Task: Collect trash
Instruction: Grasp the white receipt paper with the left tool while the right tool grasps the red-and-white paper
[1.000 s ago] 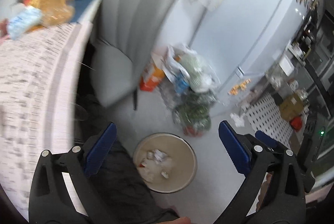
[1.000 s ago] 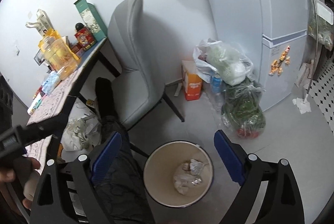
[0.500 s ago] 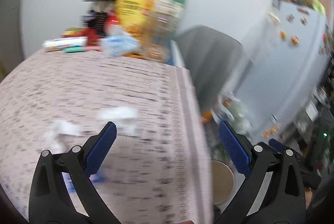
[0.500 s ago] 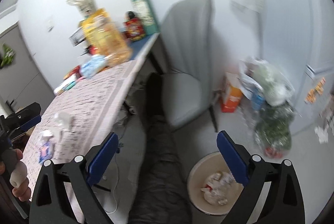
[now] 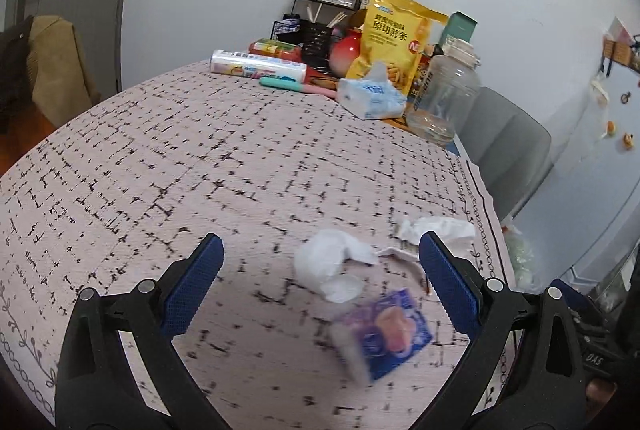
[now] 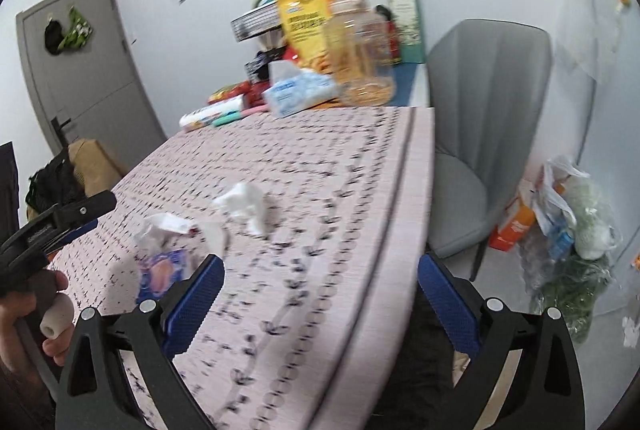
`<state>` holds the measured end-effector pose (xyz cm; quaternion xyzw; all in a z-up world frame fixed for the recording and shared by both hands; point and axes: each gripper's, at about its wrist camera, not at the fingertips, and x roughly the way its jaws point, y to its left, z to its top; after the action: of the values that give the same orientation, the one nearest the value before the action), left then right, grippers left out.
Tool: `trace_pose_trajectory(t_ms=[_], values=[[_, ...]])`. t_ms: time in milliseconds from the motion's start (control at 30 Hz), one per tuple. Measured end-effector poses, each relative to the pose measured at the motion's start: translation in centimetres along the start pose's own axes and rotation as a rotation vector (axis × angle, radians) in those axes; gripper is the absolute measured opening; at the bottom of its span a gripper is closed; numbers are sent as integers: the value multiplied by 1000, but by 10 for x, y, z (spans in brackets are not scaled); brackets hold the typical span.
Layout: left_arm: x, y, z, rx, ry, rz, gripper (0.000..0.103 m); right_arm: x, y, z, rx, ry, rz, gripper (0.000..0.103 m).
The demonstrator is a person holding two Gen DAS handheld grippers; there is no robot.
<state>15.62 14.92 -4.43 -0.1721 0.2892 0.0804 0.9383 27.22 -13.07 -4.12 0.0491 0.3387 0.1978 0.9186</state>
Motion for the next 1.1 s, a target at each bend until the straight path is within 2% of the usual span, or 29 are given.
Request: trace_pose_trajectory(t_ms=[133, 367, 600, 733, 800, 833, 867, 933, 967, 1100], values=[[3, 14, -3, -32, -17, -18, 97, 15, 25, -1, -41, 21, 12, 94], [25, 19, -9, -54, 34, -83, 97, 46, 58, 1, -85, 88, 55, 74], [45, 14, -15, -44, 106, -88, 95, 79, 74, 7, -81, 150, 95, 54], [56, 22, -15, -90, 145, -63, 82, 95, 83, 9, -92, 184, 100, 50], [59, 21, -15, -84, 153, -54, 74, 104, 86, 10, -92, 203, 101, 43], [62, 19, -14, -80, 164, -49, 62, 109, 89, 9, -98, 215, 105, 37], [63, 18, -15, -73, 173, -56, 47, 115, 91, 9, -102, 237, 109, 27], [62, 15, -15, -48, 177, -41, 26, 115, 91, 11, -98, 232, 101, 16], [59, 14, -14, -41, 170, -30, 20, 113, 91, 12, -91, 233, 111, 16], [47, 13, -10, -46, 145, -20, 15, 94, 90, 15, -108, 192, 124, 15]])
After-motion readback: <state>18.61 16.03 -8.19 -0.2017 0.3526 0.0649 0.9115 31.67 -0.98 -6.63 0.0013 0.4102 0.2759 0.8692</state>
